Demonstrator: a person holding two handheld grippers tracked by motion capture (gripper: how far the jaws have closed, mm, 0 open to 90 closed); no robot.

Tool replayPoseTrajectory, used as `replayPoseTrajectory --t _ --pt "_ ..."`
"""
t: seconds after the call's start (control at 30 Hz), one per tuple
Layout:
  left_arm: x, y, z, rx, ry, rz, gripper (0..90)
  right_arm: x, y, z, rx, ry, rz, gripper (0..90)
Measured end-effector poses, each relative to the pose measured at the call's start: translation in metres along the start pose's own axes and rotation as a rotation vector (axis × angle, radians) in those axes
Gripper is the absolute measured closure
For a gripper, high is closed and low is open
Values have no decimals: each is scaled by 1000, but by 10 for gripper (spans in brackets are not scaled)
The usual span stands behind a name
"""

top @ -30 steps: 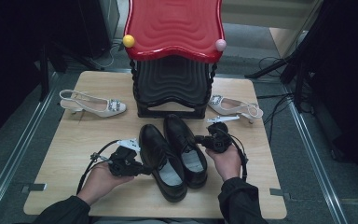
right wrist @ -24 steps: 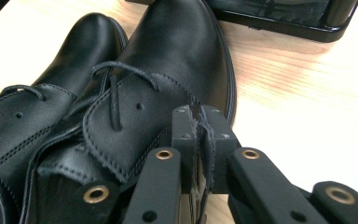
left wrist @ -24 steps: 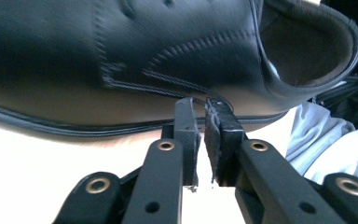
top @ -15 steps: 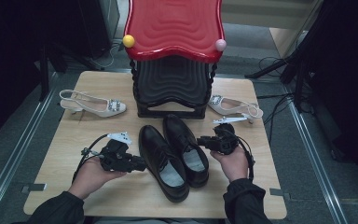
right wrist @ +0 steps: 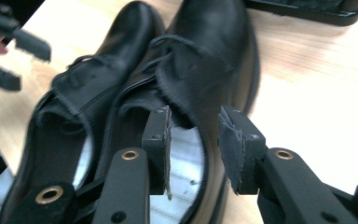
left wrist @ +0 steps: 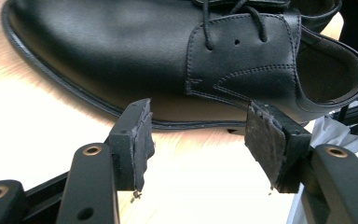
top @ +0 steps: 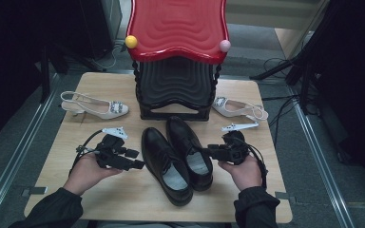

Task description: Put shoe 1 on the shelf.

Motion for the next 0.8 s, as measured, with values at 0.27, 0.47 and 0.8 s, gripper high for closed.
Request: replayPoseTrajectory --t 0.27,0.47,0.8 --pt "-8 -1 7 -6 -3 -11 375 3 4 21 -50 -24 44 635" --pt "-13 -3 11 -3 -9 -26 353 10 7 37 -95 -38 73 599" --pt "-16 -6 14 0 -12 -35 350 25 13 53 -149 -49 120 577"
Point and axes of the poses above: each handheld gripper's, and its own axes: x roughly forward along the jaws, y roughly out of its underside, z roughly to its left, the point moved 4 cm from there along x, roughly forward along the jaws, and after that the axes turned 2 degrees about x, right-handed, at the moved point
